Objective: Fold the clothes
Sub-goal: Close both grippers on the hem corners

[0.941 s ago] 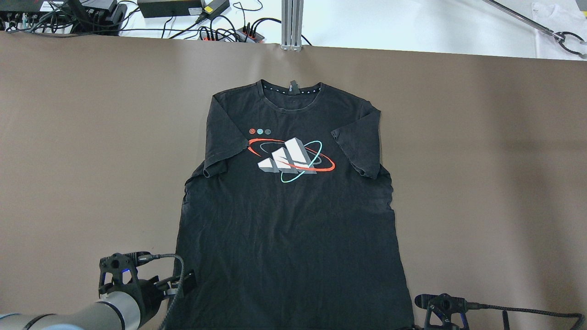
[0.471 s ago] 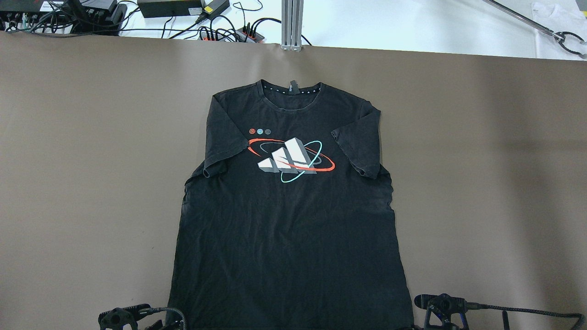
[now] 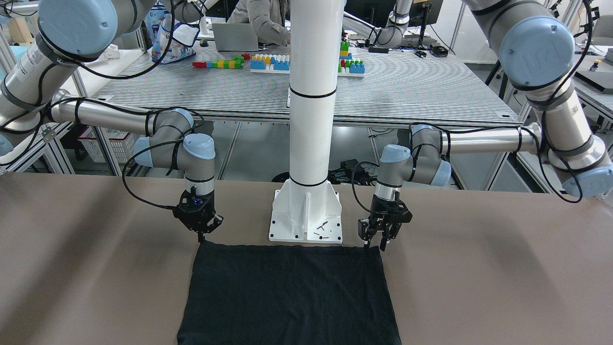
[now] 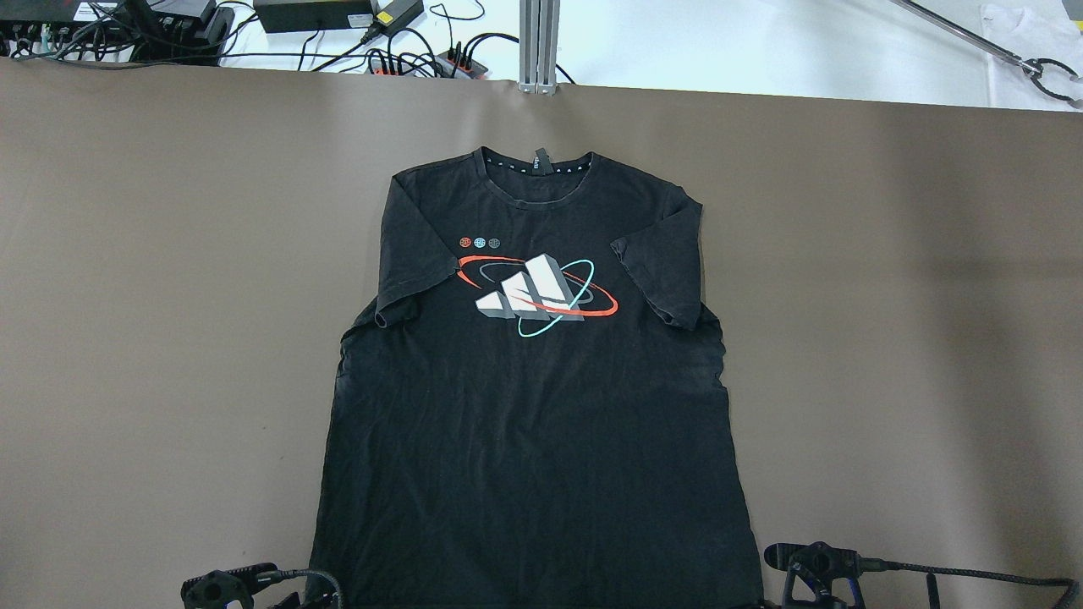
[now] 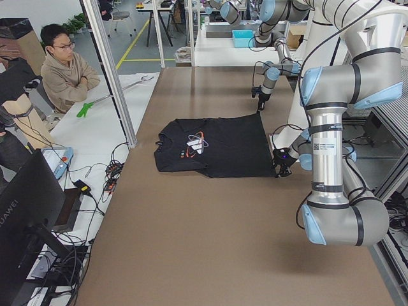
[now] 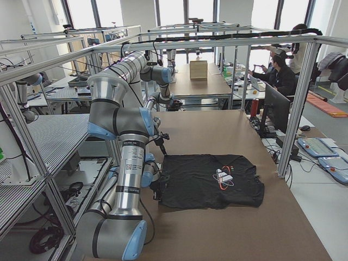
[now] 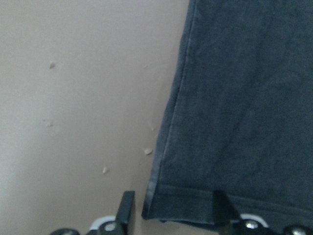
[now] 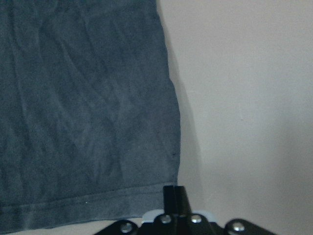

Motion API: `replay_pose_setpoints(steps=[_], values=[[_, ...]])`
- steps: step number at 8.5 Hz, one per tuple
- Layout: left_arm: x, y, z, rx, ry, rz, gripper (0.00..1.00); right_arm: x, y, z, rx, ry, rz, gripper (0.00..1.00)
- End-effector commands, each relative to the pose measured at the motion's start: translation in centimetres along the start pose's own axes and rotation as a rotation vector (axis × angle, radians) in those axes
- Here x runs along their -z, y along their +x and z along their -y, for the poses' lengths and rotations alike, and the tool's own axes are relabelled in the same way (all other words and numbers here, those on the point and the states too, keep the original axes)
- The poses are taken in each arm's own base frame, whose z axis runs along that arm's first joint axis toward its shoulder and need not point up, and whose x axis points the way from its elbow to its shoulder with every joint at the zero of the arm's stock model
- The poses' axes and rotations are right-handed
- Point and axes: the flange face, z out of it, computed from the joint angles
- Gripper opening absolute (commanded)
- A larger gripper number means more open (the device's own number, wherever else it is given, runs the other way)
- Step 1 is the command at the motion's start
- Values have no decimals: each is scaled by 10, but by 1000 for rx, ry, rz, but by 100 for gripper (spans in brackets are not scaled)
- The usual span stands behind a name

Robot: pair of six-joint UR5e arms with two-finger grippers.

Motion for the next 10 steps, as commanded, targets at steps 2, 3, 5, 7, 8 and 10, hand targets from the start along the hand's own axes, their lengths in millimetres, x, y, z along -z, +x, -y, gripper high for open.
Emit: replay_pose_setpoints(steps=[2, 3, 5, 7, 8, 10], values=[[1, 0, -4, 12, -5, 0, 25, 2, -1, 0, -2, 2, 5, 0], [0, -1, -4, 11, -6, 2, 0, 2, -2, 0, -2, 1, 6, 0], [17, 7, 4, -21, 5, 44, 0, 2, -2, 0, -2, 1, 6, 0], [29, 13, 10, -22, 3, 41, 0, 4, -3, 1, -4, 2, 11, 0], [35, 17, 13, -23, -5, 32, 0, 13, -3, 4, -9, 1, 25, 0], [59, 37, 52, -26, -36, -5, 0, 24, -7, 31, 31, 11, 30, 0]])
